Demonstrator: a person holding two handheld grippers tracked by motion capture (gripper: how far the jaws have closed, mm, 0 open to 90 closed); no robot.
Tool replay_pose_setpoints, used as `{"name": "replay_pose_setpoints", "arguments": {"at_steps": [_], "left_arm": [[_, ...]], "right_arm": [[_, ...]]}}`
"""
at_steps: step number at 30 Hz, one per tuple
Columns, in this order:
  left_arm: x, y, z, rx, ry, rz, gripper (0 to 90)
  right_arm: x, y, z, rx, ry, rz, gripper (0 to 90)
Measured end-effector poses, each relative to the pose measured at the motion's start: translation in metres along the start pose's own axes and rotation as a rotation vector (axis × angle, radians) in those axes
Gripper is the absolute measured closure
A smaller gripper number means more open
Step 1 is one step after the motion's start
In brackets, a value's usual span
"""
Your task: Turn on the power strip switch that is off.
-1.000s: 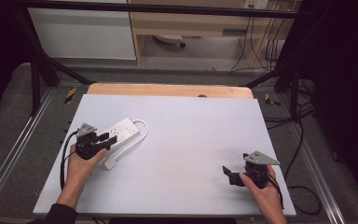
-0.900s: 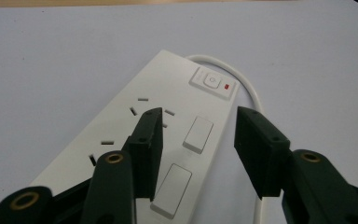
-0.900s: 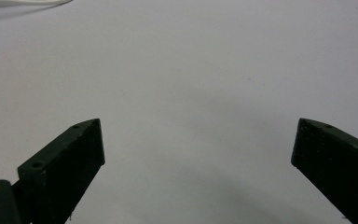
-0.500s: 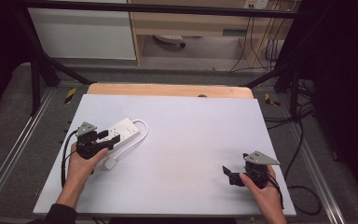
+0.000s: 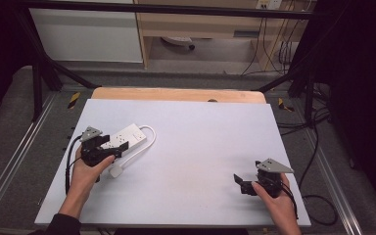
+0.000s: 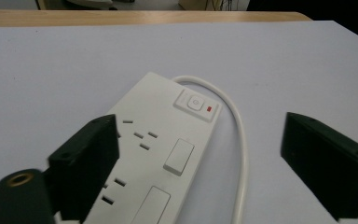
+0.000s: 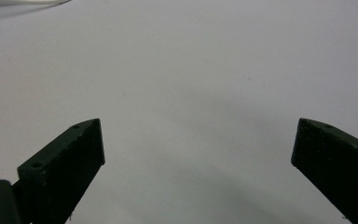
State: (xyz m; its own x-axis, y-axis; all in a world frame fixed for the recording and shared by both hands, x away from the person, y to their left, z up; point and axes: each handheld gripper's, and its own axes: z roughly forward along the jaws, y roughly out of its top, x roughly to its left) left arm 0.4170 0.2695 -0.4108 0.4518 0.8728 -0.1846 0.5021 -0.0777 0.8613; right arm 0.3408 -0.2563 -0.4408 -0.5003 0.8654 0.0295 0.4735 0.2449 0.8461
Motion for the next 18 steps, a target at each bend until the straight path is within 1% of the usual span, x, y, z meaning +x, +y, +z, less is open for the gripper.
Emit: {"name": "replay_pose_setpoints", "arguments": {"at_steps": [1,5,9,13,18], "left_arm": [[0.000,0.000,-0.001,-0.004,-0.014,0.002,8.7],[-0.004,0.002,-0.003,-0.026,-0.032,0.014,8.6],[-0.008,0.005,-0.006,-0.039,-0.034,0.024,6.0],[-0.012,0.008,-0.011,-0.055,-0.036,0.027,6.0],[-0.016,0.014,-0.021,-0.108,-0.049,0.012,6.1]], "right_arm": [[0.000,0.000,0.000,0.001,0.001,-0.001,3.0],[0.000,0.000,0.000,0.000,0.001,-0.002,3.0],[0.000,0.000,0.000,0.002,0.001,-0.001,3.0],[0.000,0.000,0.000,0.002,0.002,-0.002,3.0],[0.000,0.000,0.000,0.001,0.001,-0.003,3.0]]}}
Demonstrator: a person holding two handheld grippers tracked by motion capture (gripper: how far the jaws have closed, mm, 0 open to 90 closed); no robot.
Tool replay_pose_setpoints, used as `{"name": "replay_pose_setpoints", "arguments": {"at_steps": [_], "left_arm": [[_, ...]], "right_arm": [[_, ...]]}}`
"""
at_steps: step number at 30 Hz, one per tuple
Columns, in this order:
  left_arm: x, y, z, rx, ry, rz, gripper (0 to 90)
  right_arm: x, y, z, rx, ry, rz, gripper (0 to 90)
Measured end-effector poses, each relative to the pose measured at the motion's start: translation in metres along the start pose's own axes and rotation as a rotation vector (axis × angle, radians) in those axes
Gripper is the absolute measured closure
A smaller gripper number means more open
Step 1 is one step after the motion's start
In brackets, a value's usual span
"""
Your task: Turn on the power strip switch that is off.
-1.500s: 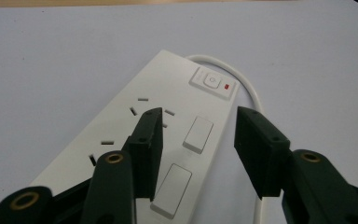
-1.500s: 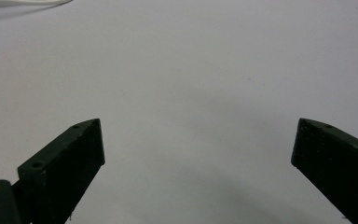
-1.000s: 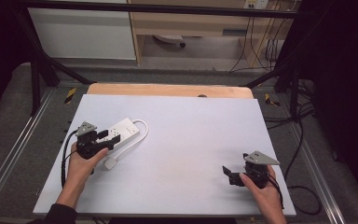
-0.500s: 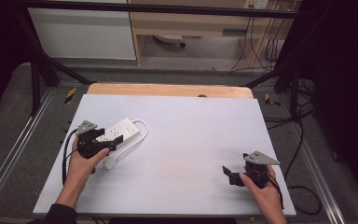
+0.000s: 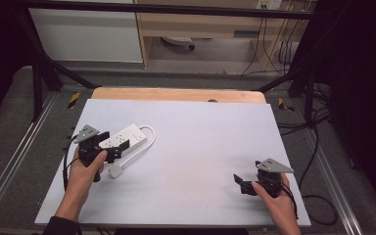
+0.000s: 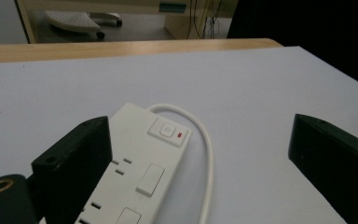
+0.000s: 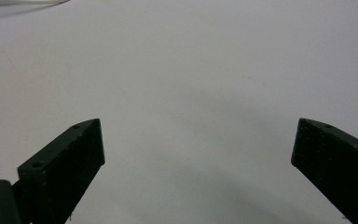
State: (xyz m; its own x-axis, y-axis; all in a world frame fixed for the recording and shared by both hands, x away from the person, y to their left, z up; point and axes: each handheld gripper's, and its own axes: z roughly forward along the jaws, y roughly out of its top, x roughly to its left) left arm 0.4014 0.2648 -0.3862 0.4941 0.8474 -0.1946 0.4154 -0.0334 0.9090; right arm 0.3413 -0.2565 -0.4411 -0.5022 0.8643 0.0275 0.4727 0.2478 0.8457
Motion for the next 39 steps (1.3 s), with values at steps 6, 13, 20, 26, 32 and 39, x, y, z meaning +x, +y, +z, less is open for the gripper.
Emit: {"name": "replay_pose_setpoints", "arguments": {"at_steps": [6,13,20,26,32,39], "left_arm": [[-0.007,0.004,-0.007,-0.019,-0.001,0.019,6.6],[-0.011,0.016,-0.019,-0.012,-0.005,0.029,6.8],[-0.019,0.025,-0.039,-0.016,-0.009,0.059,6.8],[-0.020,0.024,-0.053,-0.014,-0.007,0.073,6.7],[-0.015,0.018,-0.068,-0.023,0.009,0.064,6.7],[-0.008,0.005,-0.089,-0.031,0.034,0.059,6.8]], "right_arm": [[0.000,0.000,0.000,-0.001,-0.001,-0.001,3.0],[-0.001,0.000,-0.001,-0.002,-0.003,0.004,3.0],[-0.001,0.000,-0.001,-0.005,-0.004,0.003,3.0],[-0.001,0.000,-0.002,-0.006,-0.006,0.001,3.0],[-0.002,0.000,-0.002,-0.009,-0.008,0.005,3.0],[-0.003,0.000,-0.003,-0.012,-0.009,0.016,2.9]]}}
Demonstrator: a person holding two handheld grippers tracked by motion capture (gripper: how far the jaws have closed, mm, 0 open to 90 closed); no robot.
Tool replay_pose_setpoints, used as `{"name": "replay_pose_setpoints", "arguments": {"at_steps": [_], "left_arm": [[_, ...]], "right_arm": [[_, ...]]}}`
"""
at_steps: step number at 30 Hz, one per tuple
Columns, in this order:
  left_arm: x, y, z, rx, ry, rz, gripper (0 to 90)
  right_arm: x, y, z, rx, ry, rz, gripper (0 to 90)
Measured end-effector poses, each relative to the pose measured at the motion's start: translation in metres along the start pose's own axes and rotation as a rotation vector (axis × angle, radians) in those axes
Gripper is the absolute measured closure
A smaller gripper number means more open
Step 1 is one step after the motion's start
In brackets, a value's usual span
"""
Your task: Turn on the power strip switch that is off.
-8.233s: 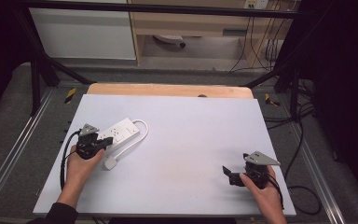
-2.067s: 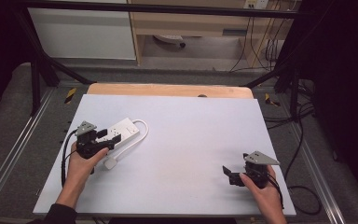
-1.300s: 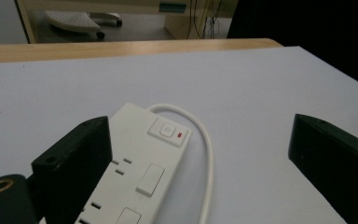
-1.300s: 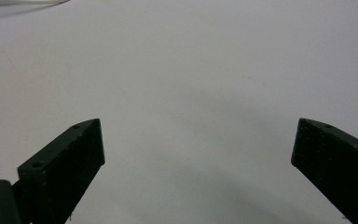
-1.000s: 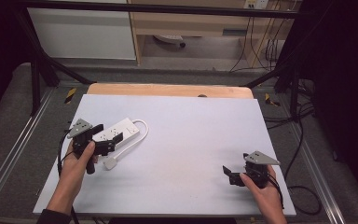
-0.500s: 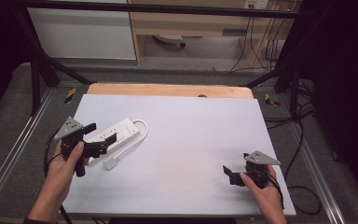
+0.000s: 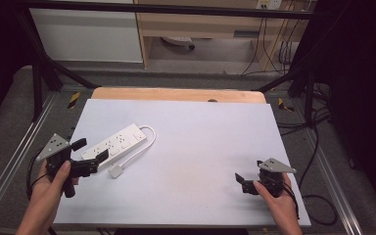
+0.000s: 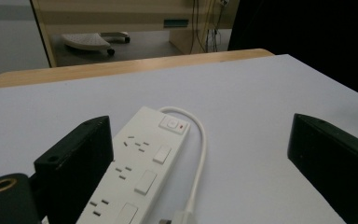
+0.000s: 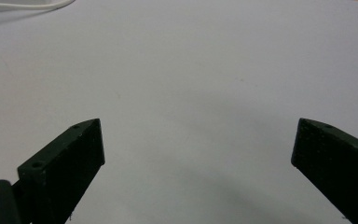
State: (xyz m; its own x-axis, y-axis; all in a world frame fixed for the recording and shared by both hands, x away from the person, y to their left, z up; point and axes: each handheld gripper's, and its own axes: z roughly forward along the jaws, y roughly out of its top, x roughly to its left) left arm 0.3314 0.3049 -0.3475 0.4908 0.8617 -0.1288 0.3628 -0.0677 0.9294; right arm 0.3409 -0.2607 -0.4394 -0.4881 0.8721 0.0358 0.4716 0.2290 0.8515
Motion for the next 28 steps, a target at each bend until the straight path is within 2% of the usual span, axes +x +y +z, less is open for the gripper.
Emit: {"name": "replay_pose_setpoints", "arguments": {"at_steps": [3,11,15,19,23,28], "left_arm": [[0.005,-0.007,-0.009,-0.003,0.012,0.000,6.8],[0.022,-0.036,-0.025,-0.013,0.049,-0.039,7.0],[0.027,-0.052,-0.027,0.014,0.063,-0.024,7.3],[0.029,-0.070,-0.025,0.043,0.074,-0.038,7.5],[0.029,-0.086,-0.023,0.085,0.084,-0.033,8.4],[0.026,-0.097,-0.021,0.120,0.097,-0.023,8.3]], "right_arm": [[-0.001,0.000,-0.001,-0.002,-0.002,0.004,3.0],[-0.005,-0.001,-0.005,-0.007,-0.011,0.021,2.9],[-0.007,-0.002,-0.007,-0.011,-0.017,0.028,2.9],[-0.008,-0.002,-0.007,-0.009,-0.020,0.031,2.9],[-0.009,-0.003,-0.006,-0.001,-0.021,0.031,2.9],[-0.009,-0.006,-0.001,0.042,-0.037,0.021,2.7]]}}
